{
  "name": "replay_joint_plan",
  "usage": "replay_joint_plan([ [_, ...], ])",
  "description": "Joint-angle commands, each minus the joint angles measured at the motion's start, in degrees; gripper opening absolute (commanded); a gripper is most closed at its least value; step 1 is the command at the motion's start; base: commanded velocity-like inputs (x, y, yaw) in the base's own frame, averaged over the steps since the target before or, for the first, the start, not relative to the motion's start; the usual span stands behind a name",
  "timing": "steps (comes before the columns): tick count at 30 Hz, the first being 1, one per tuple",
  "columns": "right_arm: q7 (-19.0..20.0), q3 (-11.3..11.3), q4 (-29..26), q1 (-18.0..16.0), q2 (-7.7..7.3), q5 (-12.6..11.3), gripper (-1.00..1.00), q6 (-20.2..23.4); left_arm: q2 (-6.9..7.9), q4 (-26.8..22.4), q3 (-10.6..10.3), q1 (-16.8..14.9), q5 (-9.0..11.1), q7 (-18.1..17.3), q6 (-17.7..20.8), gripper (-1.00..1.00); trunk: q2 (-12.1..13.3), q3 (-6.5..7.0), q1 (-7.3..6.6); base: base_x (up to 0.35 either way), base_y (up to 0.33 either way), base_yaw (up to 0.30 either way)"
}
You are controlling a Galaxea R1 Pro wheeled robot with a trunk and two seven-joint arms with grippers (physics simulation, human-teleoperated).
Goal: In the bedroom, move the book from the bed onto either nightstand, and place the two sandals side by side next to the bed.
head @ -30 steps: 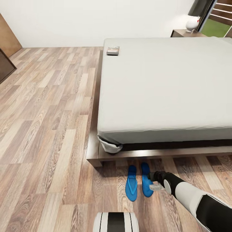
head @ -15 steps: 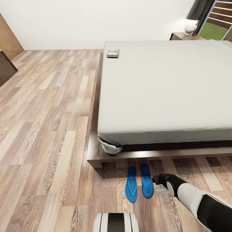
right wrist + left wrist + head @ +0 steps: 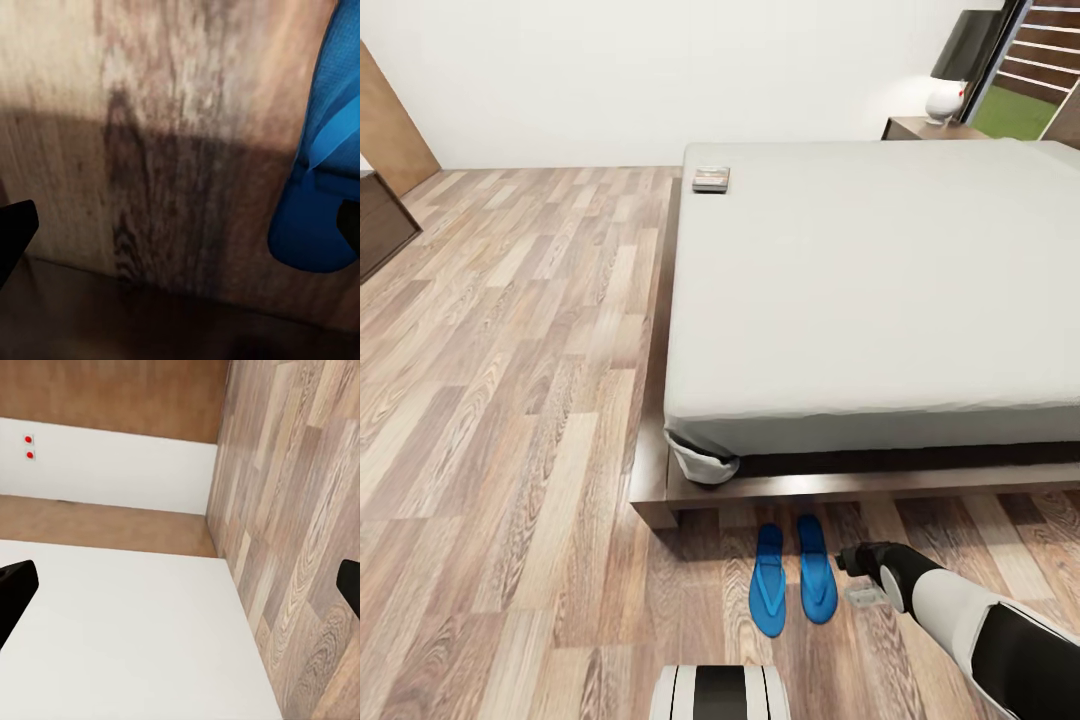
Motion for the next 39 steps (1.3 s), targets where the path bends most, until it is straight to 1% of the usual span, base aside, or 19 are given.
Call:
replay_joint_plan([
  [1, 0.3, -0.2, 0.2, 0.0, -0.02, 0.2, 1.00, -0.4, 0.02, -0.1, -0.3, 0.0, 0.6, 0.1, -0.3, 1.00, 0.0, -0.04, -0.01, 0.000, 0.000, 0.000],
  [3, 0.3, -0.1, 0.9, 0.0, 0.03, 0.2, 1.00, -0.4, 0.01, -0.1, -0.4, 0.0, 0.6, 0.1, -0.3, 1.00, 0.0, -0.04, -0.01, 0.000, 0.000, 0.000],
  [5, 0.3, 0.2, 1.2, 0.0, 0.03, 0.2, 1.00, -0.5, 0.01, -0.1, -0.4, 0.0, 0.5, 0.1, -0.3, 1.00, 0.0, 0.41, -0.06, 0.000, 0.000, 0.000],
  [6, 0.3, 1.1, 1.9, 0.0, 0.03, 0.3, 1.00, -0.7, 0.00, -0.1, -0.4, 0.0, 0.5, 0.1, -0.3, 1.00, 0.0, 0.63, -0.09, 0.000, 0.000, 0.000],
  [7, 0.3, 1.1, 1.9, 0.0, 0.03, 0.3, 1.00, -0.7, 0.00, -0.1, -0.4, 0.0, 0.5, 0.1, -0.3, 1.00, 0.0, 0.85, -0.11, 0.000, 0.000, 0.000],
  [10, 0.3, 3.0, 3.1, 0.0, 0.07, 0.2, 1.00, -1.2, -0.02, -0.1, -0.4, 0.0, 0.5, 0.1, -0.3, 1.00, 0.1, 1.51, -0.19, 0.000, 0.000, 0.000],
  [11, 0.3, 3.6, 3.5, 0.0, 0.08, 0.2, 1.00, -1.4, -0.03, -0.1, -0.4, 0.0, 0.5, 0.1, -0.3, 1.00, 0.1, 1.51, -0.19, 0.000, 0.000, 0.000],
  [12, 0.3, 3.6, 3.5, 0.0, 0.08, 0.2, 1.00, -1.4, -0.03, -0.1, -0.4, 0.0, 0.5, 0.1, -0.3, 1.00, 0.1, 1.51, -0.19, 0.000, 0.000, 0.000],
  [17, 0.3, 5.9, 5.6, 0.0, 0.20, 0.3, 1.00, -2.3, -0.05, -0.1, -0.4, 0.0, 0.5, 0.1, -0.3, 1.00, 0.1, 1.51, -0.19, 0.000, 0.000, 0.000],
  [19, 0.3, 6.3, 5.9, 0.0, 0.23, 0.3, 1.00, -2.3, -0.06, -0.1, -0.4, 0.0, 0.5, 0.1, -0.3, 1.00, 0.1, 1.96, -0.24, 0.000, 0.000, 0.000],
  [23, 0.3, 7.9, 6.7, 0.0, 0.15, 0.3, 1.00, -2.6, -0.06, -0.1, -0.6, 0.0, 0.5, 0.1, -0.2, 1.00, 0.2, 2.84, -0.35, 0.000, 0.000, 0.000],
  [24, 0.3, 8.2, 6.8, 0.0, 0.11, 0.3, 1.00, -2.6, -0.06, -0.1, -0.8, 0.0, 0.5, 0.1, -0.2, 1.00, 0.2, 2.84, -0.35, 0.000, 0.000, 0.000],
  [31, 0.3, 9.3, 7.1, 0.1, -0.06, 0.3, 1.00, -3.8, -0.12, -0.1, -1.3, 0.0, 0.5, 0.1, -0.2, 1.00, 0.2, 2.84, -0.35, 0.000, 0.000, 0.000],
  [34, 0.3, 9.8, 7.2, 0.2, -0.10, 0.3, 1.00, -4.6, -0.14, -0.1, -1.4, 0.0, 0.5, 0.1, -0.2, 1.00, 0.2, 3.51, -0.42, 0.000, 0.000, 0.000],
  [37, 0.3, 11.1, 7.3, 0.3, -0.16, 0.3, 1.00, -5.1, -0.16, -0.1, -1.5, 0.0, 0.5, 0.1, -0.2, 1.00, 0.2, 4.17, -0.50, 0.000, 0.000, 0.000],
  [39, 0.3, 12.0, 7.3, 0.3, -0.19, 0.3, 1.00, -5.3, -0.24, -0.1, -1.5, 0.0, 0.5, 0.1, -0.2, 1.00, 0.2, 4.17, -0.50, 0.000, 0.000, 0.000],
])
